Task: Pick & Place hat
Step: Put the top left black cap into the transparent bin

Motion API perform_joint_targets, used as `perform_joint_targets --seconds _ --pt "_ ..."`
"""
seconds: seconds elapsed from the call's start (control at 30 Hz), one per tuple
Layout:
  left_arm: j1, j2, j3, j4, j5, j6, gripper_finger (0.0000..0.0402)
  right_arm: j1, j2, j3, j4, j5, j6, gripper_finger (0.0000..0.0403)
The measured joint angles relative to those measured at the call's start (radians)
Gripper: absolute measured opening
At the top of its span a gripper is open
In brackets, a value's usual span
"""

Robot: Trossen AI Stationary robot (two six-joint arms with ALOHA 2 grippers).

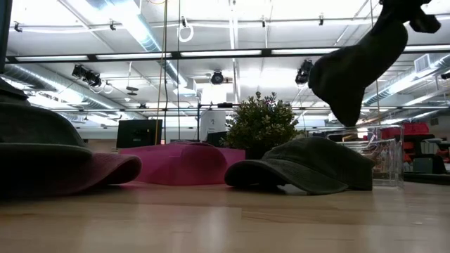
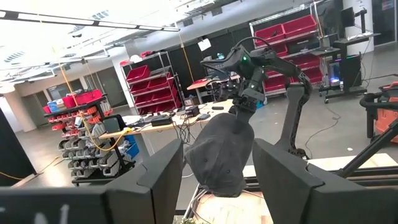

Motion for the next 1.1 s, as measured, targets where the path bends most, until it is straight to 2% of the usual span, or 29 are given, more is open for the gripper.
perform_joint_targets --seconds 0.13,0.47,0.73,1.1 --pt "0.000 0.000 0.000 0.000 0.000 0.000 0.0197 0.000 0.036 0.000 -0.025 0.072 -0.103 0.0004" --pt "0.000 0.001 -0.001 -0.061 -0.001 -0.052 0.0197 0.000 0.212 0.000 -0.128 0.279 -0.483 0.0004" --pt "0.000 0.020 -0.001 -0.092 -0.011 -0.078 0.0197 0.001 0.317 0.000 -0.161 0.314 -0.601 0.0004" --pt "0.000 0.044 -0.001 -0.098 -0.050 -0.068 0.0197 0.001 0.412 0.000 -0.211 0.300 -0.626 0.0004"
